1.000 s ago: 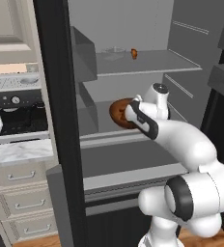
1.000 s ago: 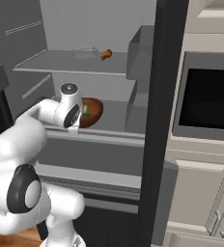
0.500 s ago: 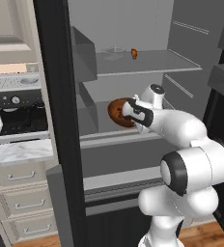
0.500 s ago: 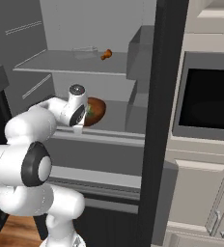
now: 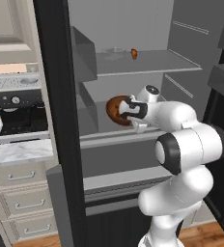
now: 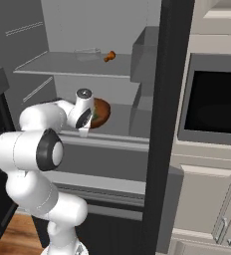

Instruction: Pick the chicken drumstick and broccoli from their plates and place them in the bowl. Then put the bowl in the fridge.

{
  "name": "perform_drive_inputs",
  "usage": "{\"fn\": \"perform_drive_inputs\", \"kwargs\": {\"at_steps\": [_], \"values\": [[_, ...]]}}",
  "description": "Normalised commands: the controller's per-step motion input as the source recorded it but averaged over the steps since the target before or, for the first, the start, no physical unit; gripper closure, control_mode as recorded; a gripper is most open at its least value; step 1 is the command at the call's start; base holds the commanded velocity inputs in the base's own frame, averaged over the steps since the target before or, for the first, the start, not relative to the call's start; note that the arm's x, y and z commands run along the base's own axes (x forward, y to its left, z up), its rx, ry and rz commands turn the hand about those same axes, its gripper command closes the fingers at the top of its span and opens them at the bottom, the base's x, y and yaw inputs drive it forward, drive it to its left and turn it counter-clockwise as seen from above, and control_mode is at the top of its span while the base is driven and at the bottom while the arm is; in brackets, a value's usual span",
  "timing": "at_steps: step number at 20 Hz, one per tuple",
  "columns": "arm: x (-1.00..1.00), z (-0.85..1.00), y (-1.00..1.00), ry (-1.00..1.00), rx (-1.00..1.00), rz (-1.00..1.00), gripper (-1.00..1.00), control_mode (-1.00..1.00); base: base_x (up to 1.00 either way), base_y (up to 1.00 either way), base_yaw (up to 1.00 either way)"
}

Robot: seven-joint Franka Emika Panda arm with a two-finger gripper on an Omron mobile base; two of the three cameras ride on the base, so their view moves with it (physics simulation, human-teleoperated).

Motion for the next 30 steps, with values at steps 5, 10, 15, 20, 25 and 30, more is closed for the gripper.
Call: {"fn": "perform_drive_inputs", "kwargs": {"at_steps": [5, 10, 15, 20, 25, 30], "values": [[0.38, -0.13, 0.0, 0.06, 0.0, 0.0, 1.0, -1.0, 0.0, 0.0, 0.0], [0.43, 0.0, 0.07, 0.03, 0.0, 0.0, 1.0, -1.0, 0.0, 0.0, 0.0], [0.37, -0.04, 0.05, 0.0, 0.0, 0.0, 1.0, -1.0, 0.0, 0.0, 0.0], [0.39, -0.02, 0.03, 0.0, 0.0, 0.0, 1.0, -1.0, 0.0, 0.0, 0.0], [-0.07, -0.01, -0.06, -0.01, 0.01, 0.0, -1.0, -1.0, 0.0, 0.0, 0.0], [-0.21, 0.1, 0.0, -0.09, 0.07, 0.0, -1.0, -1.0, 0.0, 0.0, 0.0]]}}
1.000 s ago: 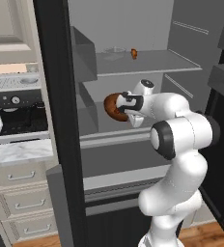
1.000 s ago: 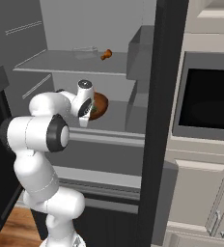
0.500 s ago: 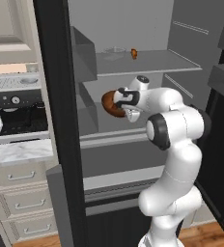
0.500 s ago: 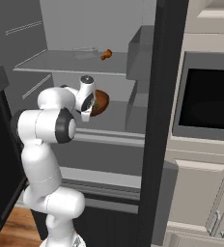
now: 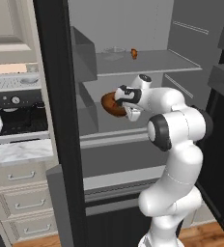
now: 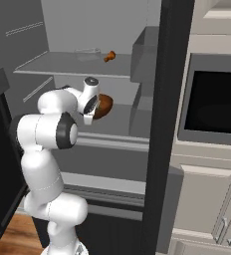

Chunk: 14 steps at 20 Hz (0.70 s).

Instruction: Pick the chicken drumstick and broccoli from their plates and place them in the bowl. Then put the bowl in the fridge.

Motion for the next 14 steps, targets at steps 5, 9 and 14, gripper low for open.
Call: {"fn": "perform_drive_inputs", "kwargs": {"at_steps": [5, 9, 14], "values": [[-0.31, 0.08, 0.0, -0.05, 0.06, 0.0, -1.0, -1.0, 0.0, 0.0, 0.0], [-0.32, 0.28, 0.0, -0.18, 0.0, 0.0, -1.0, -1.0, 0.0, 0.0, 0.0], [-0.48, 0.32, -0.04, -0.17, -0.02, 0.0, -1.0, -1.0, 0.0, 0.0, 0.0]]}}
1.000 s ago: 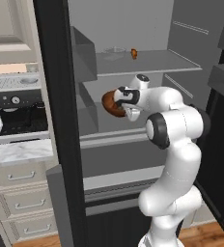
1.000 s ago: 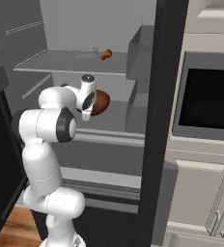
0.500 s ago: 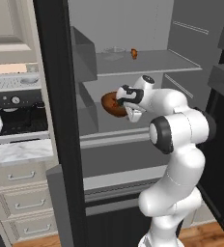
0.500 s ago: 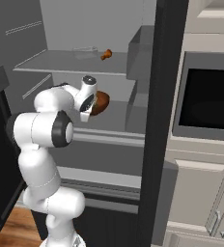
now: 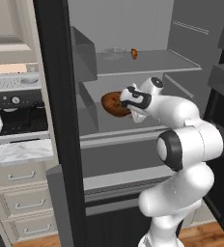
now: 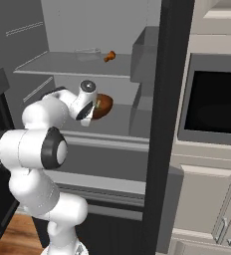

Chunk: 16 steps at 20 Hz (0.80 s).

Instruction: Pick the chicken drumstick and broccoli from their plates and place them in the bowl. Then put the bowl in the fridge.

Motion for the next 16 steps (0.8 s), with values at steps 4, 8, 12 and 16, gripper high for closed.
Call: {"fn": "perform_drive_inputs", "kwargs": {"at_steps": [4, 8, 12, 16], "values": [[-0.63, 0.21, -0.05, -0.05, -0.02, -0.1, -1.0, -1.0, 0.0, 0.0, 0.0], [-0.56, 0.29, 0.0, 0.01, -0.11, -0.06, -1.0, -1.0, 0.0, 0.0, 0.0], [-0.64, 0.29, -0.01, 0.0, -0.07, -0.07, -1.0, -1.0, 0.0, 0.0, 0.0], [-0.72, 0.21, -0.05, 0.0, -0.01, -0.07, -1.0, -1.0, 0.0, 0.0, 0.0]]}}
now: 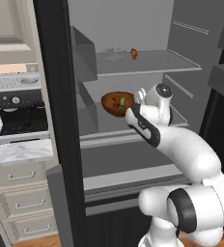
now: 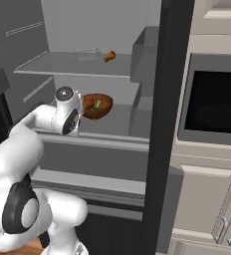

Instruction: Pick the chicken drumstick and broccoli from their plates and place them in the bowl. Then put the bowl in the fridge.

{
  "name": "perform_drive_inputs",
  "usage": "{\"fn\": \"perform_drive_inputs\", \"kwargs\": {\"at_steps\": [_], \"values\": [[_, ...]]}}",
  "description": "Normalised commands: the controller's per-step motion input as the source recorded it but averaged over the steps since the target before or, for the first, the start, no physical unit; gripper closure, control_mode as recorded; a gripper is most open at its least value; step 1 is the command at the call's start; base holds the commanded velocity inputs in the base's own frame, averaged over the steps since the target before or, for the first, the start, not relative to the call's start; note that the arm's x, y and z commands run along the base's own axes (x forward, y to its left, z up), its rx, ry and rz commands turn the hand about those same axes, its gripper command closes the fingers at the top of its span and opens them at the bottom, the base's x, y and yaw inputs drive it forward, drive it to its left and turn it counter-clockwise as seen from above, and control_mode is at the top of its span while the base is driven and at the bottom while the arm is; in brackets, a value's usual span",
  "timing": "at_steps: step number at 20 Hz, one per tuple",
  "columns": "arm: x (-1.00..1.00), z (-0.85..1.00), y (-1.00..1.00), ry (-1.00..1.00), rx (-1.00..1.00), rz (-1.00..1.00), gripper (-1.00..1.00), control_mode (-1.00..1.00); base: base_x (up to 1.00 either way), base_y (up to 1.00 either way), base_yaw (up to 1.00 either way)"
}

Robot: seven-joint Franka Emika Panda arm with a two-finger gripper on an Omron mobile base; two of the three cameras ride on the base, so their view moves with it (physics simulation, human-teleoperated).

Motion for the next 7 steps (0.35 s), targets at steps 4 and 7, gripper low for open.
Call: {"fn": "perform_drive_inputs", "kwargs": {"at_steps": [4, 7], "values": [[-0.77, 0.11, -0.1, 0.0, 0.0, -0.05, -1.0, -1.0, 0.0, 0.0, 0.0], [-0.82, 0.0, -0.12, 0.0, 0.0, -0.07, -1.0, -1.0, 0.0, 0.0, 0.0]]}}
